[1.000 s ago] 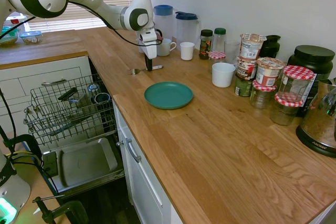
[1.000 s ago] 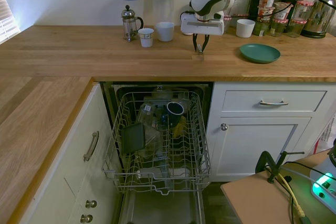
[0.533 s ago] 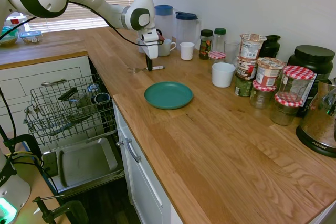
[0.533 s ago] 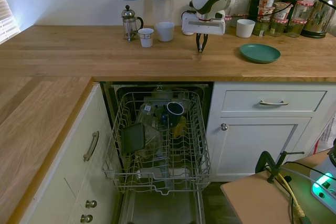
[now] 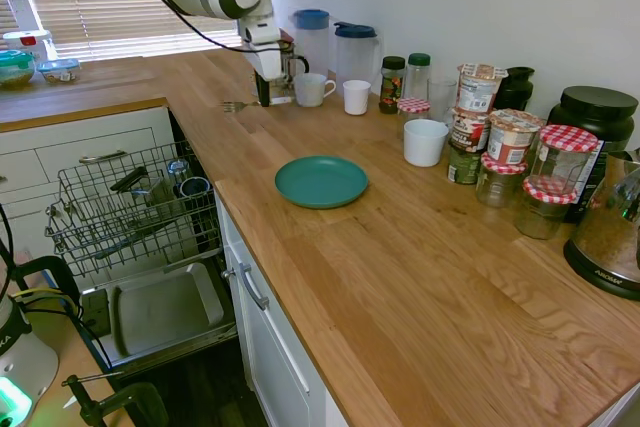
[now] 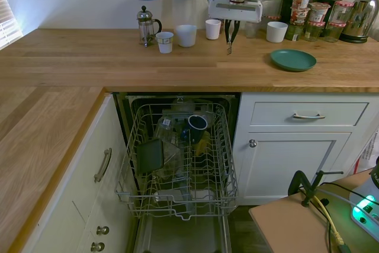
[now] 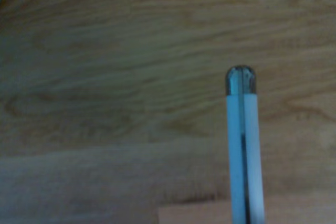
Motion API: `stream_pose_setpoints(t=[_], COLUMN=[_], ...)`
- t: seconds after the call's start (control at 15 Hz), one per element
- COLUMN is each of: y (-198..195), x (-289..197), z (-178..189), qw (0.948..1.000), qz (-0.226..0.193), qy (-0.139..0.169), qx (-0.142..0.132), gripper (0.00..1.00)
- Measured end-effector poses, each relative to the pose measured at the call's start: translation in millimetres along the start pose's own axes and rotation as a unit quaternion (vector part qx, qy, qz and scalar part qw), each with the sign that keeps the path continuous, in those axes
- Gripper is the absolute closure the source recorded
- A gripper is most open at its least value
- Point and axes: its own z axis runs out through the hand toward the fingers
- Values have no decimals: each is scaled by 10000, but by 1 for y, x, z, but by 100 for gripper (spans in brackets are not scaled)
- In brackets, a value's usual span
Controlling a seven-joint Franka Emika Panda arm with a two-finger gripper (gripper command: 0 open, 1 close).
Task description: Put the fork in the dishwasher
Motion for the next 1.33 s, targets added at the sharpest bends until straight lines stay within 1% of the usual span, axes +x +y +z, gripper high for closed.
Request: stream_pose_setpoints(t=[0.2, 0.33, 0.47, 0.6, 0.73, 0.87, 1.0, 1.13, 1.33], y=[40, 69, 99, 131, 153, 154, 159, 167, 180], x=[-64, -101, -137, -172, -197, -201, -218, -243, -274], z=[-18, -14, 8, 38, 58, 58, 60, 69, 93], qw=[9996, 9992, 9990, 9987, 9986, 9984, 9983, 9981, 9981], qz=[-260, -336, -368, -443, -460, -523, -567, -609, -612], qy=[-72, -191, -230, -229, -241, -210, -107, -36, -35], qx=[-65, -55, -47, -86, -43, -42, -46, -63, -106], gripper=[100, 100, 100, 100, 100, 100, 100, 100, 100])
